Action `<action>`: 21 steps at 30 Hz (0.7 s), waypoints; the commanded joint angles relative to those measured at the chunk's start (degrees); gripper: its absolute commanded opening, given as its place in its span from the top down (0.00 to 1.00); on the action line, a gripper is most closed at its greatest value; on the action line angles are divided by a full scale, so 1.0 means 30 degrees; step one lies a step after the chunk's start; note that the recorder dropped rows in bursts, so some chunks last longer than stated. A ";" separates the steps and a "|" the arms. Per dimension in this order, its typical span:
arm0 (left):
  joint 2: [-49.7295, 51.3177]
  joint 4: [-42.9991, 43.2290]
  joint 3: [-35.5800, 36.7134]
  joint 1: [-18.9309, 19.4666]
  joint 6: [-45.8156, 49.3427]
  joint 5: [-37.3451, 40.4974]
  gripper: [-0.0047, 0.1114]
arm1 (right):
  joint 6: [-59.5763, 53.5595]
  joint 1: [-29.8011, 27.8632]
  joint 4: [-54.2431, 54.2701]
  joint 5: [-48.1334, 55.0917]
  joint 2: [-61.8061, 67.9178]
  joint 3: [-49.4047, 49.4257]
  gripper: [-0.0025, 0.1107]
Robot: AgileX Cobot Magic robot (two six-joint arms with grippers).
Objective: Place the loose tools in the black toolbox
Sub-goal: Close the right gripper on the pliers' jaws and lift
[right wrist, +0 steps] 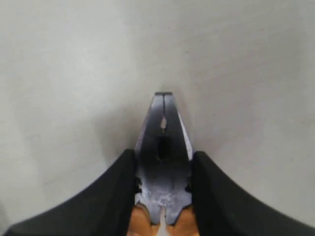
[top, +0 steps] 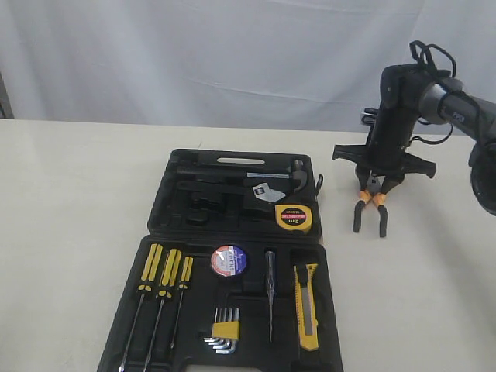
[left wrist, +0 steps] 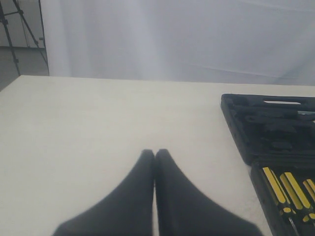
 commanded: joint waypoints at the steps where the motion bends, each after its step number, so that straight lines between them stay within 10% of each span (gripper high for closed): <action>1: -0.0053 -0.0047 0.0041 -0.0039 -0.0017 0.0010 0.96 | 0.0139 -0.0098 0.0472 -0.0086 0.0178 -0.0113 0.98; 11: -0.0053 -0.0047 0.0041 -0.0039 -0.0017 0.0010 0.96 | 0.1108 -0.0098 0.1743 -0.1485 0.0178 -0.0113 0.98; 21: -0.0053 -0.0047 0.0041 -0.0039 -0.0017 0.0010 0.96 | 1.1218 -0.0098 0.2053 -0.0364 0.0178 -0.0113 0.98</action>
